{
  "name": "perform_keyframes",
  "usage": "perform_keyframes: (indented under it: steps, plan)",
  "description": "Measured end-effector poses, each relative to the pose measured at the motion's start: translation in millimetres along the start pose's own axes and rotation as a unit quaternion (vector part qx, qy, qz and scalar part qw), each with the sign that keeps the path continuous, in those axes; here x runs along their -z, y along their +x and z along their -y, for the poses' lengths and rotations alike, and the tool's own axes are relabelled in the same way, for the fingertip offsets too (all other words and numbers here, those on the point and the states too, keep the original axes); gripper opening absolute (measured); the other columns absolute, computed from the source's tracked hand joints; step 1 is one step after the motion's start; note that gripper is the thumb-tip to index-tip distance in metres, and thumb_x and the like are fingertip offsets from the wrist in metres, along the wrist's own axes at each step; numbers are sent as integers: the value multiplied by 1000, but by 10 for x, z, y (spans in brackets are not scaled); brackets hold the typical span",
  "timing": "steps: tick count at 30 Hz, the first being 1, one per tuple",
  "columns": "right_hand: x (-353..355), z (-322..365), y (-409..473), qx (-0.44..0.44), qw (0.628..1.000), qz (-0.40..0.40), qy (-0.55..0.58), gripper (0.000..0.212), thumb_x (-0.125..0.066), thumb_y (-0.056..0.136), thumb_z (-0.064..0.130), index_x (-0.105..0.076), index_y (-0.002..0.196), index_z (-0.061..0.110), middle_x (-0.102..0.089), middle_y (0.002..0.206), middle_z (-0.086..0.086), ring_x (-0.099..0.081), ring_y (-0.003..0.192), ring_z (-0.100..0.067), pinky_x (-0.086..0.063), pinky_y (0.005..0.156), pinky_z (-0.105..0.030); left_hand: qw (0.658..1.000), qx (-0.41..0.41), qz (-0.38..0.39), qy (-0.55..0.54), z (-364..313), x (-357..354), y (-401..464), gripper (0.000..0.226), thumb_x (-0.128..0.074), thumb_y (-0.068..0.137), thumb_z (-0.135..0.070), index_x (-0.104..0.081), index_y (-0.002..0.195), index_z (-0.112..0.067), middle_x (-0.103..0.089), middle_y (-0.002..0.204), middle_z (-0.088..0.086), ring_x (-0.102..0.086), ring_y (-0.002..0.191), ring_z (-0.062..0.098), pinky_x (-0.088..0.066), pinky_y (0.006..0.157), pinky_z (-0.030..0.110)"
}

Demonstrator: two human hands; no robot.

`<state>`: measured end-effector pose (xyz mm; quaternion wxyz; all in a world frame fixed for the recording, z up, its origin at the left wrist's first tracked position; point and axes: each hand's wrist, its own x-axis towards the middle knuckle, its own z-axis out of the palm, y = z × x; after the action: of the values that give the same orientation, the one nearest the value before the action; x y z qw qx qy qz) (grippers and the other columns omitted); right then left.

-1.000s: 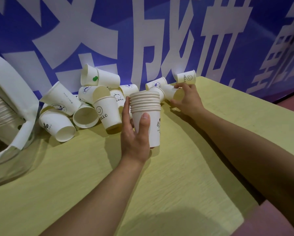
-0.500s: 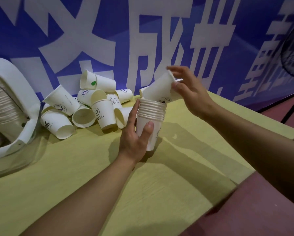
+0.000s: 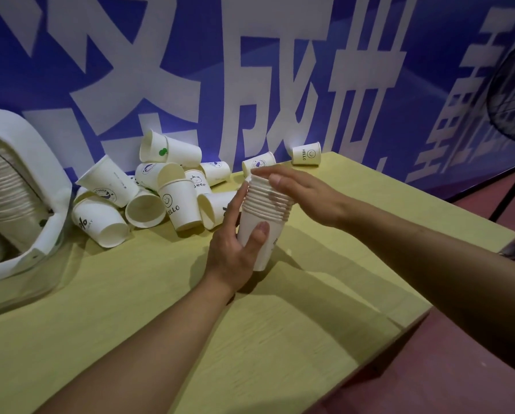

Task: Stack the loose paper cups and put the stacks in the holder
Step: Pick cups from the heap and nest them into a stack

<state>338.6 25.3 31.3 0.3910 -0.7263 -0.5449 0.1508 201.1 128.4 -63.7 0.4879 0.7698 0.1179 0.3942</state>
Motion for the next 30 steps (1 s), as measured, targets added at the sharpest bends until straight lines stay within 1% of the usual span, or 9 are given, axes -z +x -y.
perform_keyframes:
  steps: [3, 5, 9, 12, 16, 19, 23, 26, 30]
  plan:
    - [111, -221, 171, -6, 998, -62, 21, 52, -30, 100, 54, -48, 141, 28, -54, 136, 3, -55, 115, -11, -50, 91, -33, 999, 25, -33, -33, 68, 5, 49, 74, -51, 77, -71, -28, 146, -59, -58, 132, -26, -61, 109, -4, -56, 87, 29]
    - [200, -472, 382, -37, 990, -129, -34, 43, -41, 104, 43, -50, 140, 23, -57, 133, 1, -57, 112, -13, -50, 92, -34, 996, 44, -52, -53, 88, 3, 87, 73, -52, 77, -70, -30, 145, -60, -62, 132, -14, -65, 105, 0, -58, 86, 35]
    - [403, -1079, 845, -107, 959, -194, -175, 43, -62, 97, 30, -54, 138, 19, -56, 138, -4, -57, 119, -22, -47, 96, -32, 993, 59, -76, -66, 126, -1, 138, 65, -54, 75, -70, -31, 137, -66, -66, 120, -17, -68, 101, 3, -55, 82, 30]
    - [520, -1400, 1128, -135, 934, -213, -251, 49, -66, 94, 26, -51, 141, 21, -46, 148, -6, -46, 131, -29, -42, 107, -41, 990, 65, -89, -84, 155, 2, 153, 63, -54, 74, -68, -33, 134, -66, -67, 117, -17, -69, 99, 5, -57, 81, 31]
    - [623, -1723, 1430, -133, 899, -190, -372, 59, -69, 91, 29, -44, 145, 24, -39, 154, -3, -31, 141, -33, -31, 114, -55, 986, 63, -104, -116, 197, -3, 177, 69, -57, 75, -65, -35, 140, -57, -65, 128, -10, -68, 107, 11, -57, 88, 38]
    - [721, -1929, 1634, -147, 889, -167, -401, 69, -70, 90, 33, -36, 149, 27, -30, 160, -2, -18, 148, -34, -20, 115, -62, 985, 56, -111, -122, 222, -3, 185, 76, -57, 76, -62, -35, 147, -46, -64, 130, -14, -65, 114, 6, -55, 94, 32]
    - [802, -2126, 1818, -167, 884, -146, -412, 76, -69, 91, 38, -28, 153, 27, -25, 163, -3, -7, 152, -34, -10, 115, -66, 985, 46, -115, -118, 236, -3, 181, 75, -55, 75, -61, -36, 146, -45, -64, 124, -26, -63, 108, -8, -50, 84, 11]
    - [796, -2170, 1860, -178, 879, -158, -412, 76, -73, 87, 41, -33, 150, 26, -38, 153, -9, -19, 147, -36, -14, 115, -64, 986, 24, -120, -111, 240, -16, 189, 80, -53, 78, -56, -35, 151, -29, -61, 118, -38, -56, 107, -21, -42, 81, 0]
    - [753, -2070, 1894, -148, 853, -178, -468, 83, -76, 80, 50, -33, 148, 30, -35, 149, -12, -27, 140, -40, -16, 116, -60, 987, 22, -114, -111, 251, -14, 196, 83, -53, 77, -56, -36, 153, -27, -60, 117, -43, -56, 110, -20, -42, 83, 0]
